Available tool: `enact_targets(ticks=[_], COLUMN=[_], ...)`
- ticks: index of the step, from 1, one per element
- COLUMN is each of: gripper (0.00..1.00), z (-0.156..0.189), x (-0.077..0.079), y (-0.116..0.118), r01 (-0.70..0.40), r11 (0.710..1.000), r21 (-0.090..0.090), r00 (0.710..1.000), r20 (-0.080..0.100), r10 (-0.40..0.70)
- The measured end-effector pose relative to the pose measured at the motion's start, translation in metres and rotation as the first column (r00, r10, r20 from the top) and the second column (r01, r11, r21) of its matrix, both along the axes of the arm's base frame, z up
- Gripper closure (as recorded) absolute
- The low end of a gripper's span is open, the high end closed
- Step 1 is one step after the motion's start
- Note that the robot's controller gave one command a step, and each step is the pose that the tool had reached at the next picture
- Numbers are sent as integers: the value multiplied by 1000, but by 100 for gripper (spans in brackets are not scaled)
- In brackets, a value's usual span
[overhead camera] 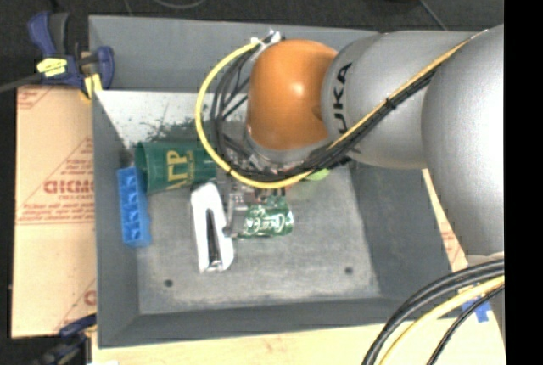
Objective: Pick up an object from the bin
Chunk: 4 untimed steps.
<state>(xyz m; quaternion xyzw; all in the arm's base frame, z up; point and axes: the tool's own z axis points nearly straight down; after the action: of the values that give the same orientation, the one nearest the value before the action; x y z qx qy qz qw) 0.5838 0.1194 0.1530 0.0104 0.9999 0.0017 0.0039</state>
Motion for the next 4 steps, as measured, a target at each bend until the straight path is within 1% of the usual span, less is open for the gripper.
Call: enact_targets(ticks=[1, 2, 3, 4], gripper=[0, 100, 100, 100], z=[-32, -46, -46, -64], x=[-25, -42, -42, -42], y=[-23, -60, -60, -73], r01=[-34, 2, 3, 2], r11=[999, 1000, 1000, 1000], r21=[-5, -2, -2, 2], r00=[999, 1000, 1000, 1000], r20=[-8, -6, -6, 13], r10=[34, -2, -3, -2])
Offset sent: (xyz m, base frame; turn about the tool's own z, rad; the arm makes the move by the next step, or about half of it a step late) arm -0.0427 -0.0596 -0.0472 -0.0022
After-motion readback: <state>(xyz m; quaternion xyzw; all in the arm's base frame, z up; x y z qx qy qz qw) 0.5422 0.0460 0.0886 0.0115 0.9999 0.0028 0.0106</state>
